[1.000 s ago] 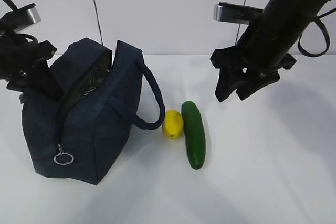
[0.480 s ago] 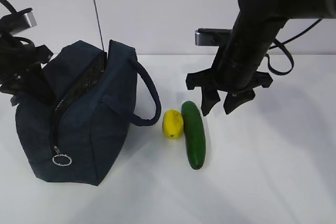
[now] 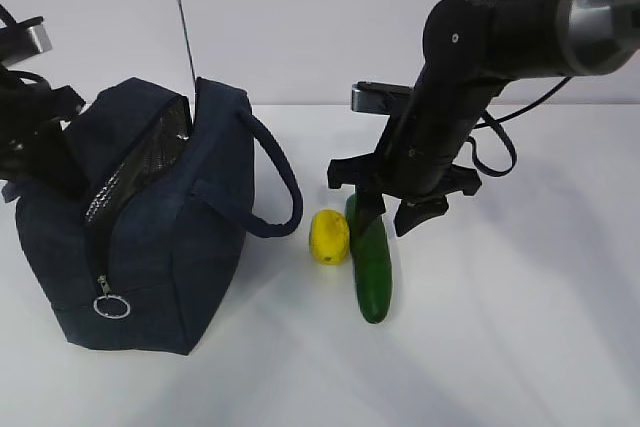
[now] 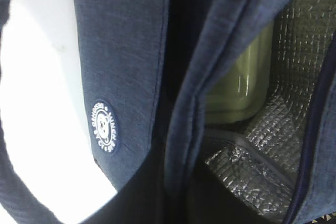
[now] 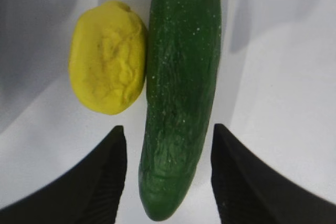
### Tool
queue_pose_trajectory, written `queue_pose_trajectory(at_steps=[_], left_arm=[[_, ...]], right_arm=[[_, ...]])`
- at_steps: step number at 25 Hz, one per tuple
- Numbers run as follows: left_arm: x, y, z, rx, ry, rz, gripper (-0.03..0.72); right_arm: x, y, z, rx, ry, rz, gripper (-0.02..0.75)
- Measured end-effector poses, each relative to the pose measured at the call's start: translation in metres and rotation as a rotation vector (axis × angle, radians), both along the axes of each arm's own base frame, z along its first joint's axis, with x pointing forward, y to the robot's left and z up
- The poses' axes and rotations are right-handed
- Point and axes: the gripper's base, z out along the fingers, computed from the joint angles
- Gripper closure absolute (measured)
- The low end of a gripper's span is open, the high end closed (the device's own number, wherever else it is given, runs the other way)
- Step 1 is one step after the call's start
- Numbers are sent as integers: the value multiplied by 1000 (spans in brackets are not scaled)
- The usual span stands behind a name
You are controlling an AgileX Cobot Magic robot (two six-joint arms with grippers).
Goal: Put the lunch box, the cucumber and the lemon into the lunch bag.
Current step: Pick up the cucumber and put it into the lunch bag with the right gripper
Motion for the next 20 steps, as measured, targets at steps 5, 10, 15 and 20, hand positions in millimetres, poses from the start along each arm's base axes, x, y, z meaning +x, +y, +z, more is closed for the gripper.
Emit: queue_pose_trajectory(at_steps=[5,10,15,20], left_arm=[[0,0,0,0,0,1,680],[0,0,0,0,1,2,680],[0,0,0,2,1,1,680],[0,0,0,2,1,2,680]], right_arm=[[2,3,-17,-10,22,0,363],[5,4,-27,-12,20,-5,363],[8,4,-30,-14,-3,-5,363],[9,4,-33,-22,-9,-2,363]])
